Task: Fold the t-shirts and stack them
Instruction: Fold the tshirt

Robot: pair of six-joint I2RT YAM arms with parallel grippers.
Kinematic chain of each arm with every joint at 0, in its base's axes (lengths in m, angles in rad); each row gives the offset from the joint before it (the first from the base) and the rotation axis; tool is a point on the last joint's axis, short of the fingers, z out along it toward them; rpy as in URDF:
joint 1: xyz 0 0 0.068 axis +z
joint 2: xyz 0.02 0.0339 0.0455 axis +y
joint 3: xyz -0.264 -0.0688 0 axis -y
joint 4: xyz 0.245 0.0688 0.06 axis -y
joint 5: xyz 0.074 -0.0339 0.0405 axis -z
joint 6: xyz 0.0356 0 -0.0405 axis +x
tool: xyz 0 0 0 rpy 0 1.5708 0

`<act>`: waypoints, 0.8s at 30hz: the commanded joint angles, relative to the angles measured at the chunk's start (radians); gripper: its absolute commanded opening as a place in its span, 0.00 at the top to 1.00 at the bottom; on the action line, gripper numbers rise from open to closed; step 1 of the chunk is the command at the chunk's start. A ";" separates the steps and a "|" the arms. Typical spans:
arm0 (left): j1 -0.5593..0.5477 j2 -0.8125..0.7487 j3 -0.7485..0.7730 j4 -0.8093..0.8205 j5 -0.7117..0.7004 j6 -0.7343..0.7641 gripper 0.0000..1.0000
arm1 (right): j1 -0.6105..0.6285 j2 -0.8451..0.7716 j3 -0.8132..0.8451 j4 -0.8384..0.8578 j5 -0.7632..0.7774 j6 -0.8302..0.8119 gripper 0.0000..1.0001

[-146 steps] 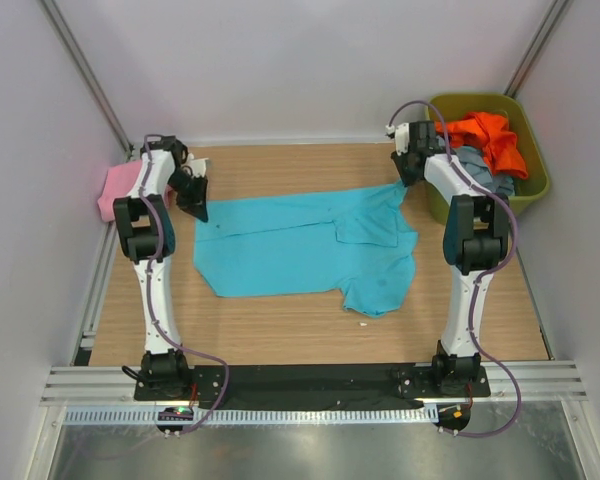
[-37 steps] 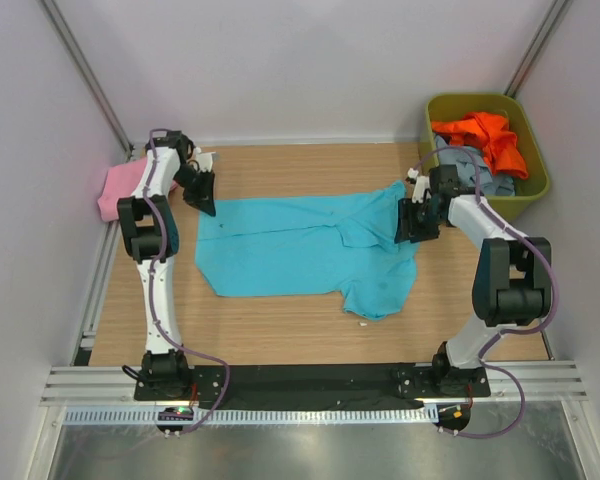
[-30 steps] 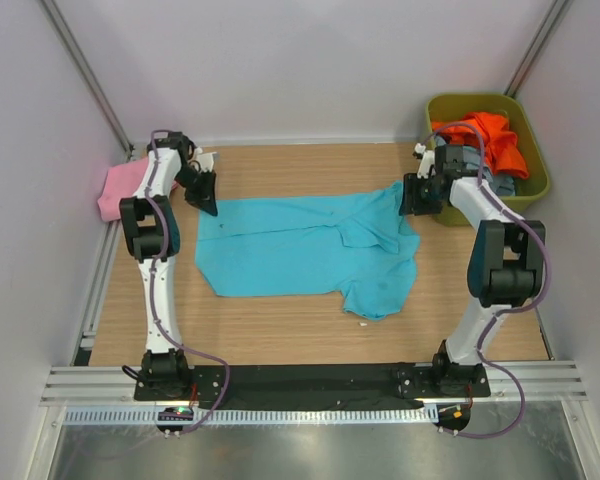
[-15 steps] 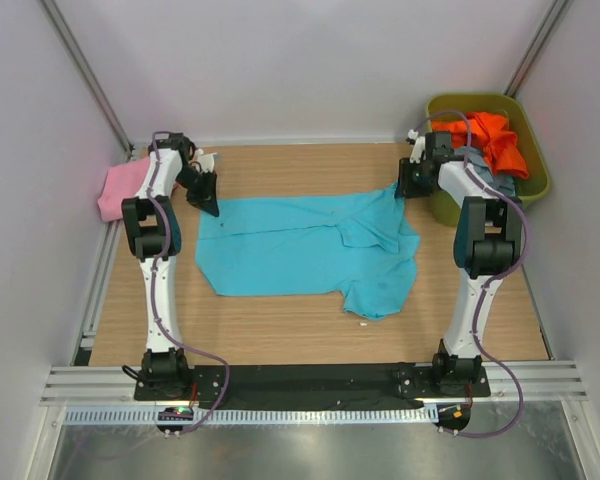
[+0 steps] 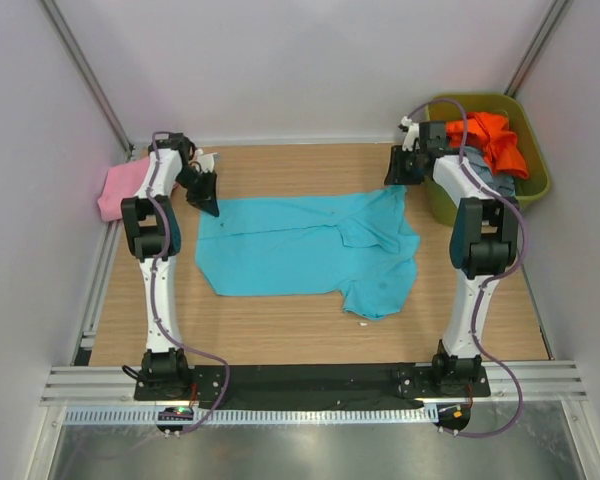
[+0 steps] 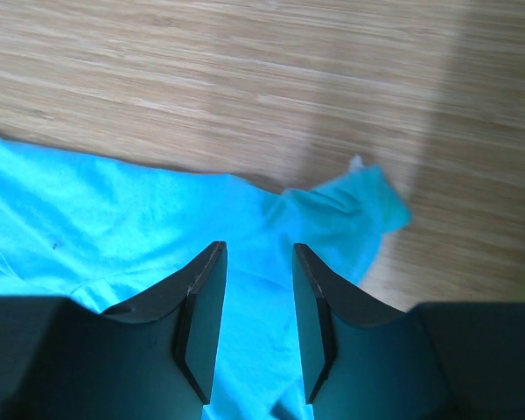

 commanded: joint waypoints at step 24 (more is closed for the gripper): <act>0.001 0.127 0.193 0.142 -0.224 -0.042 0.87 | 0.053 0.196 0.067 0.042 0.116 -0.068 0.57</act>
